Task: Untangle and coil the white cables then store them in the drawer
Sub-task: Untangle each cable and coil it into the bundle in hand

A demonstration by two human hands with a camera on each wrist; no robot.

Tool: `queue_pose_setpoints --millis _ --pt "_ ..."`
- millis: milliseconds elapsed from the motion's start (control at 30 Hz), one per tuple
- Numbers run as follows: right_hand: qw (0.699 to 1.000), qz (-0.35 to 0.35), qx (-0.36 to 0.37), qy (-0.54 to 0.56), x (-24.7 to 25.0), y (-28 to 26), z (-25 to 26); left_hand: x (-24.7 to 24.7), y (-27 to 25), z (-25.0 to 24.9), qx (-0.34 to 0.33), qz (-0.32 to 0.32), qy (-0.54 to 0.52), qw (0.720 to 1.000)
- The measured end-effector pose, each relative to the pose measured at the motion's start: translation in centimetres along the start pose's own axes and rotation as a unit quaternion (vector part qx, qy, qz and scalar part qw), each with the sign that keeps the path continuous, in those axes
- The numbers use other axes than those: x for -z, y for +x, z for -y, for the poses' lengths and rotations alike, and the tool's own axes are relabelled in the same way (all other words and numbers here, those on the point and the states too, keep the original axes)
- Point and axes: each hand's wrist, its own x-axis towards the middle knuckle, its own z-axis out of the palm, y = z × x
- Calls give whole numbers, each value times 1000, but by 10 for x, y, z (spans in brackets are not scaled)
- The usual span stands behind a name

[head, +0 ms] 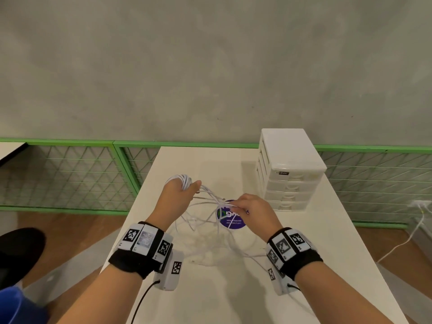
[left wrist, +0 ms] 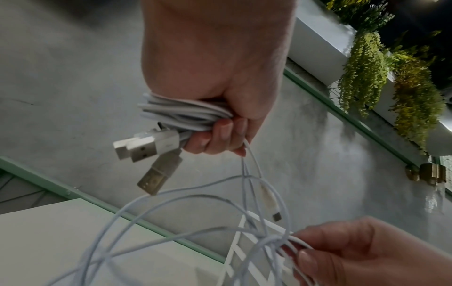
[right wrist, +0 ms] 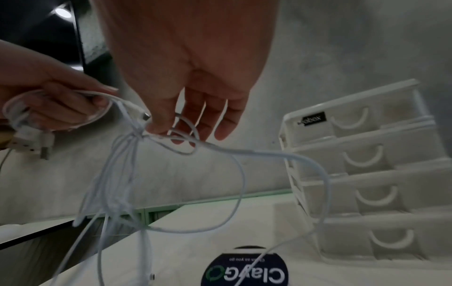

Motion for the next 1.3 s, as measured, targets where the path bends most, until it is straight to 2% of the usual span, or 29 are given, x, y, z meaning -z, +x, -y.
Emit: queue_pose_setpoints --millis 100,200,300,467,533,633,700,833,900,967,1033,1200,1300 --pt "999 -19 -36 31 1 -1 -9 2 -2 6 9 -3 -1 1000" --pt "990 -70 -109 61 2 -1 -19 1 -4 10 17 1 8 1000" --pt "977 -88 -179 71 4 -6 -33 4 -3 15 23 3 1 1000" --pt "929 -86 -327 148 3 -14 -61 8 -4 15 23 9 -1 1000" --pt "916 -72 -357 169 4 -15 -62 4 -5 14 29 16 1 999" --pt "914 -93 -346 192 6 -13 -60 0 -6 13 33 27 1 999" --pt "923 -106 -303 211 7 -11 -57 -1 -6 11 36 41 -6 999" --pt "965 -96 -128 206 17 -7 -27 -5 -7 5 28 46 -17 998" --pt "971 -105 -44 208 18 -4 -6 -9 -7 3 30 43 -25 998" --pt "977 -67 1 203 15 -1 12 -13 -7 2 33 48 -38 998" --pt "982 -30 15 187 8 2 19 -15 -8 1 34 55 -52 997" --pt "986 -8 -22 166 3 3 1 -4 -8 0 40 43 -50 997" --pt "988 -19 -40 151 1 1 -5 0 -10 -3 27 66 -41 997"
